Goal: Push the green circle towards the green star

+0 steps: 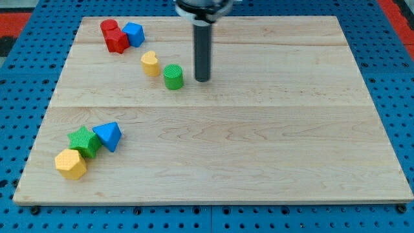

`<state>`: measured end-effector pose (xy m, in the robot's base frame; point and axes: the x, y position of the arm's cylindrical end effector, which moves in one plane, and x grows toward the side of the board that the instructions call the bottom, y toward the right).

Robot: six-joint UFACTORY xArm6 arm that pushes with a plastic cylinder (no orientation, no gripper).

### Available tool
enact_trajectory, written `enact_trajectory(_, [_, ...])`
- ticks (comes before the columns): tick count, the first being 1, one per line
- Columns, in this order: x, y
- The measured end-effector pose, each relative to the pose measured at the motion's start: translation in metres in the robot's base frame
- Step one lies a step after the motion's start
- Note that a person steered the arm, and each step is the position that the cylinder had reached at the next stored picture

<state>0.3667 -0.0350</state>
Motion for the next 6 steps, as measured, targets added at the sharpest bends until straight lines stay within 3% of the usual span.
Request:
enact_trajectory(1, [-0.006, -0.054])
enact_trajectory(2, [0.016, -0.103])
enact_trajectory(4, [0.096, -0.126])
enact_trajectory(6, [0.042, -0.144])
